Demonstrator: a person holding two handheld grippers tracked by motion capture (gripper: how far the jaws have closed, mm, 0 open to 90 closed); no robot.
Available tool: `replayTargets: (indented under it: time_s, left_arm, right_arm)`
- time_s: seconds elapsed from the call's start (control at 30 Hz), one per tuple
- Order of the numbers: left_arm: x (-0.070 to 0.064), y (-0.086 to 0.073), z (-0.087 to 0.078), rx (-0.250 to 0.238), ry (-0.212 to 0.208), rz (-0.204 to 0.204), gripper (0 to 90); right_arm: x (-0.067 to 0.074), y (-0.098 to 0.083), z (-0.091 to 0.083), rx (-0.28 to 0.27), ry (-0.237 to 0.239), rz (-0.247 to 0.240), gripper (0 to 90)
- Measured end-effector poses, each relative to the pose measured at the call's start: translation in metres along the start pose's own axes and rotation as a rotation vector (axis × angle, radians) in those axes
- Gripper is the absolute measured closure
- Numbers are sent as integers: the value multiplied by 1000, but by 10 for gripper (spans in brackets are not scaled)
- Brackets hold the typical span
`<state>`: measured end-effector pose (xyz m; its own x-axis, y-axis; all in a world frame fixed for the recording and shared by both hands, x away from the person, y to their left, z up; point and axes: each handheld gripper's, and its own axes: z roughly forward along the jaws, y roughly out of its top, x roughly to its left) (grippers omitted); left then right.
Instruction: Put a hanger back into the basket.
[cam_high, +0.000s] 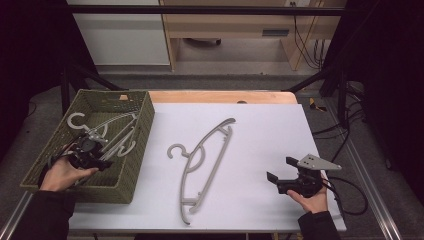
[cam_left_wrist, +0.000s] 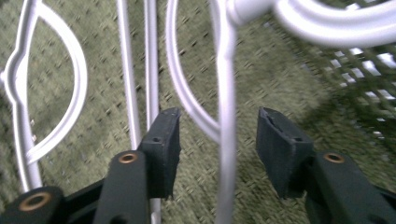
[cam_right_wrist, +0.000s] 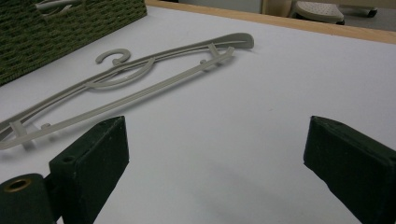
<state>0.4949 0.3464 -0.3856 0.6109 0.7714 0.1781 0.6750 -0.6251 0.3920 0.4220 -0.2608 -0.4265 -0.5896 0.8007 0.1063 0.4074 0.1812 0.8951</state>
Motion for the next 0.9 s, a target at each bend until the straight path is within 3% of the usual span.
replayTargets:
  time_s: [0.1,0.17,0.37,0.43,0.47,0.5,0.6,0.73,0.83,0.87,0.9]
  left_arm:
    - [1,0,2,32,18,-28,579]
    - [2,-1,3,46,-13,-48,710]
    - [4,-3,-3,22,-20,-56,758]
    - [7,-4,-11,-6,-4,-74,770]
    - [11,-6,-16,-26,2,-87,797]
    - [20,-10,-24,-64,5,-127,800]
    - [29,-15,-27,-93,-11,-161,797]
    - [40,-21,-27,-156,14,-246,777]
    - [47,-25,-28,-175,56,-292,756]
    - [51,-27,-28,-183,92,-325,752]
    - [51,-27,-28,-183,92,-325,751]
  right_arm:
    - [0,0,0,4,0,2,68]
    - [0,0,-1,-2,-1,0,69]
    - [0,0,0,-1,-2,0,70]
    - [0,0,0,-1,-5,1,70]
    - [0,0,0,-1,-7,1,70]
    - [0,0,0,-2,-7,1,70]
    - [0,0,-1,-5,-7,2,70]
    - [0,0,-1,-6,-6,6,70]
    - [0,0,-1,-5,-6,6,70]
    - [0,0,-1,-4,-8,5,70]
    - [0,0,-1,-4,-8,5,70]
